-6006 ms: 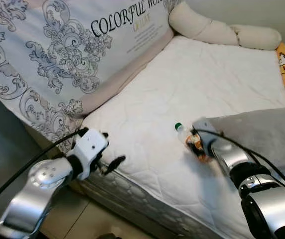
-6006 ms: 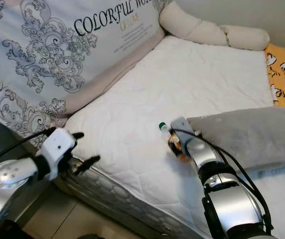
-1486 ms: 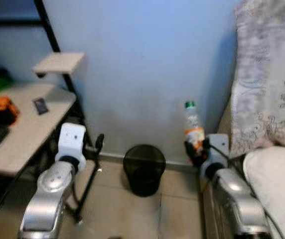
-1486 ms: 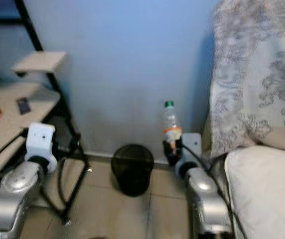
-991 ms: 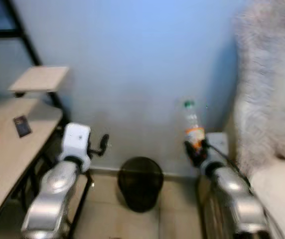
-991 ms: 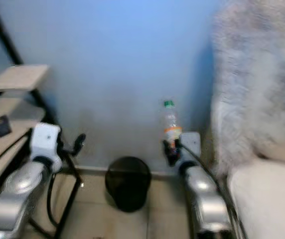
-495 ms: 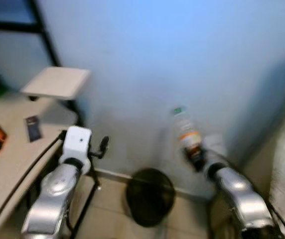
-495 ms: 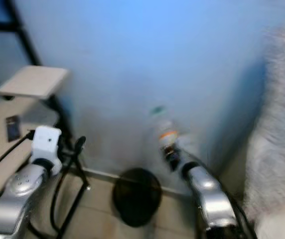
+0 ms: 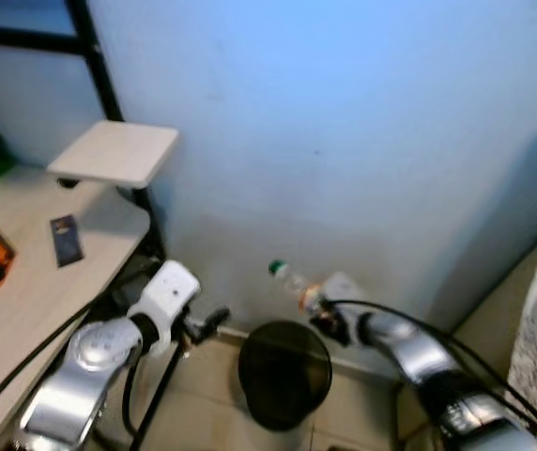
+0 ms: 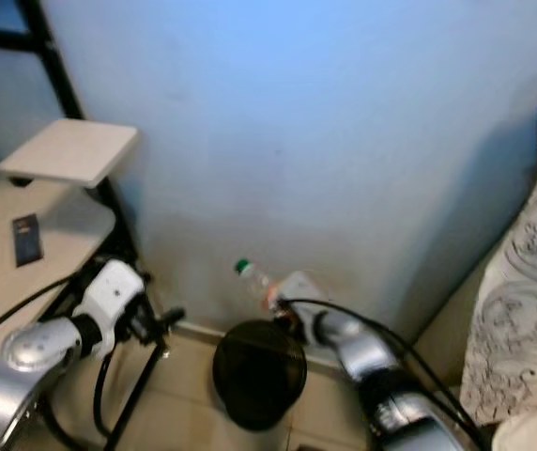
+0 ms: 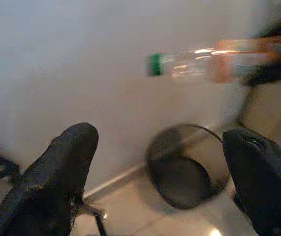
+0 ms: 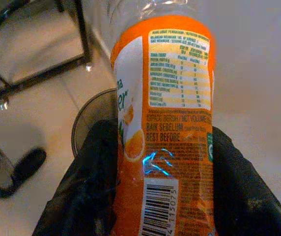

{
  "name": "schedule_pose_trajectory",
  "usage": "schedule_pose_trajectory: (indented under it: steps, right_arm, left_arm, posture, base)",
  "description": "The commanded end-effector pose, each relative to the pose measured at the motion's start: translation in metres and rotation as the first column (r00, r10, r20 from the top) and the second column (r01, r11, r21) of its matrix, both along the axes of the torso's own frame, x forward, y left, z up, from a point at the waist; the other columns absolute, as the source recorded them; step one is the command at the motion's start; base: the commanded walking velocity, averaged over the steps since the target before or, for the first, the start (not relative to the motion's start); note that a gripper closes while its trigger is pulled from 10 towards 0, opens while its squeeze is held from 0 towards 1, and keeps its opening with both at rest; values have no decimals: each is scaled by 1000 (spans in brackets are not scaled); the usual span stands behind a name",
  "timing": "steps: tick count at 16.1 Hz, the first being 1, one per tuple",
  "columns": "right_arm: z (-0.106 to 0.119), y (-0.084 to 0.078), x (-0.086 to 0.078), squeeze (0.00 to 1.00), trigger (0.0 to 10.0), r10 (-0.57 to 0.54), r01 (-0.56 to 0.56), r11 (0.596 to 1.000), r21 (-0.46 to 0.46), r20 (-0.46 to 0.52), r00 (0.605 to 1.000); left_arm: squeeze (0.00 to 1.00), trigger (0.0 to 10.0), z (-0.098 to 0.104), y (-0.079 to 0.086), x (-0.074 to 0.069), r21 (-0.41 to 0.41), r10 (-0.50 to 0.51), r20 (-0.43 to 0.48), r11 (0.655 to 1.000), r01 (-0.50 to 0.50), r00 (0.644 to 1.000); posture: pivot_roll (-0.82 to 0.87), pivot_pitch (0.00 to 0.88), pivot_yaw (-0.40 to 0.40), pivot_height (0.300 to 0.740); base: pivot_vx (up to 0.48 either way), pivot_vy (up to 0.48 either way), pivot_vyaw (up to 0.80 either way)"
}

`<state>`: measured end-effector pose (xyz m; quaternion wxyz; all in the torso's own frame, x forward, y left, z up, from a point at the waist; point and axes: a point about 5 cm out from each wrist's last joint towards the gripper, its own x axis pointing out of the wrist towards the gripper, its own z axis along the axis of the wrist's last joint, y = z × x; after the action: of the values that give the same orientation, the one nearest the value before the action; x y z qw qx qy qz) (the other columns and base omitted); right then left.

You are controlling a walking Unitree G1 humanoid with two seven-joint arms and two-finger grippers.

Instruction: Clean up the room

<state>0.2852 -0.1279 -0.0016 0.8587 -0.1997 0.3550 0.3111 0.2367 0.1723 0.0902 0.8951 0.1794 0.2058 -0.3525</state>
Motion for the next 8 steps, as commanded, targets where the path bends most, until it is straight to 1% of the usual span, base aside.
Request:
schedule_pose_trajectory:
  steps: [1, 3, 4, 6, 7, 8]
  right_arm:
    - [-3, -7, 2, 0, 10000, -30, 29, 998, -58, -6, 1000]
    - [-9, -5, 3, 0, 10000, -58, 55, 991, -121, -21, 998]
    - [-11, -4, 3, 0, 10000, -62, 59, 987, -147, -17, 998]
    - [-12, -3, 5, 0, 10000, -79, 78, 980, -184, 0, 997]
    - [-13, -3, 5, 0, 10000, -90, 88, 978, -191, 2, 996]
    - [-13, 0, 4, 0, 10000, -106, 104, 978, -179, -1, 994]
  left_arm:
    - [0, 10000, 2, -3, 1, -1, -76, -16, 997, 76, 997]
    - [0, 10000, 1, -4, -2, 15, -177, -82, 984, 179, 981]
    - [0, 10000, 1, -4, -2, 29, -206, -94, 977, 209, 974]
    - [0, 10000, 1, -1, 1, 52, -227, -97, 971, 233, 969]
    - [0, 10000, 1, -1, 1, 54, -233, -99, 969, 239, 967]
    - [0, 10000, 1, 0, 1, 59, -245, -106, 966, 252, 964]
  posture:
    - [12, 0, 6, 740]
    - [15, 0, 7, 740]
    - [15, 0, 8, 740]
    - [16, 0, 11, 740]
    - [9, 0, 21, 740]
    - [8, 0, 24, 740]
  base:
    - [0, 0, 0]
    - [0, 0, 0]
    - [0, 0, 0]
    - [0, 0, 0]
    - [0, 0, 0]
    - [0, 0, 0]
